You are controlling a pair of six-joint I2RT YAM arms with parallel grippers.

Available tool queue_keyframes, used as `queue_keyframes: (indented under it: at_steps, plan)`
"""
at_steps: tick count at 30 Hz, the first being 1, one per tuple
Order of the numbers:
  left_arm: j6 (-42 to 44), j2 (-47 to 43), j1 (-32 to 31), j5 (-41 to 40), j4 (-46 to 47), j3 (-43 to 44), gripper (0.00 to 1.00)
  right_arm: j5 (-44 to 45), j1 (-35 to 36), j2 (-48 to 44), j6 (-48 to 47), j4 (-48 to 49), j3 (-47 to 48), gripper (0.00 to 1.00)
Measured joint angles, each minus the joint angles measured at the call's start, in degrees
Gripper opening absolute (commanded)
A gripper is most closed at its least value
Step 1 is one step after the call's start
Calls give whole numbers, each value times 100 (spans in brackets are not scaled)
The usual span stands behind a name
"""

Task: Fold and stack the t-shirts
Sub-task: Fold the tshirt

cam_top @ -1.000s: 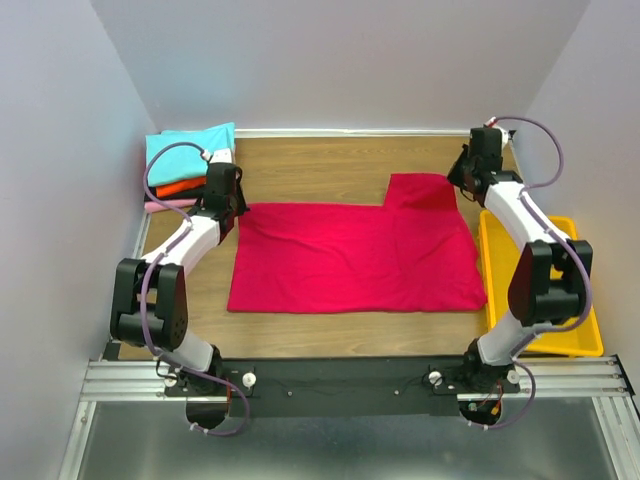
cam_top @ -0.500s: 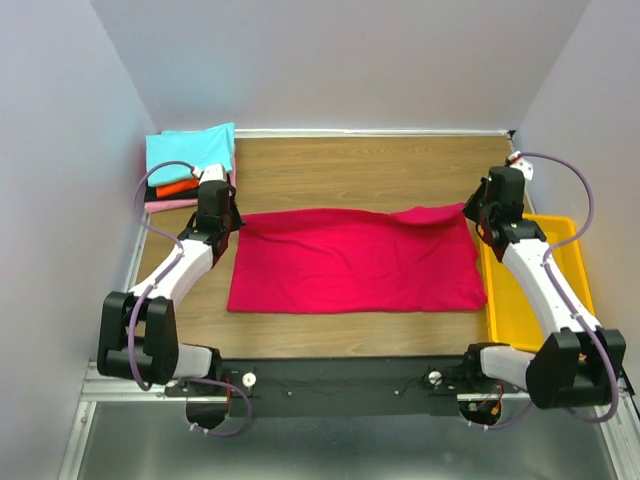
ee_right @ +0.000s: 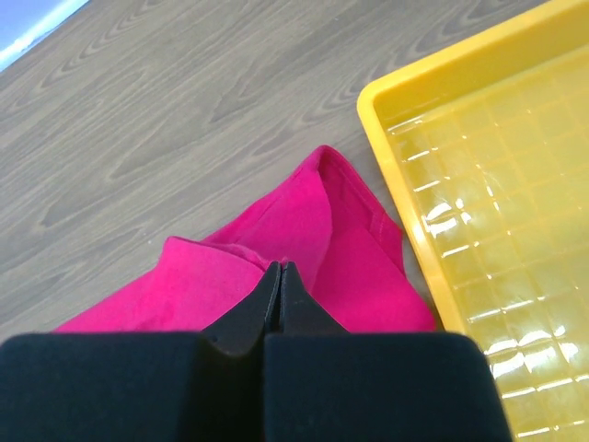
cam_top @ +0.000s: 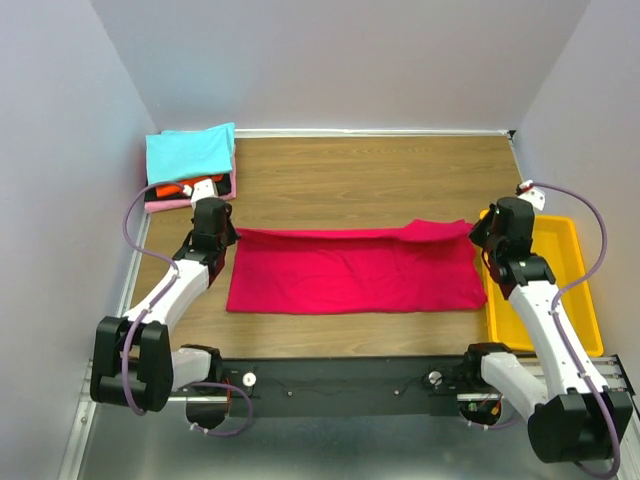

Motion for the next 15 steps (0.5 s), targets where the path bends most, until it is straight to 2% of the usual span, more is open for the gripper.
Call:
queue_keyframes:
  at_steps: [15]
  plan:
    - [-269,-577,-17,-83,0,-341,0,216,0,-706,219,-334,-459,1]
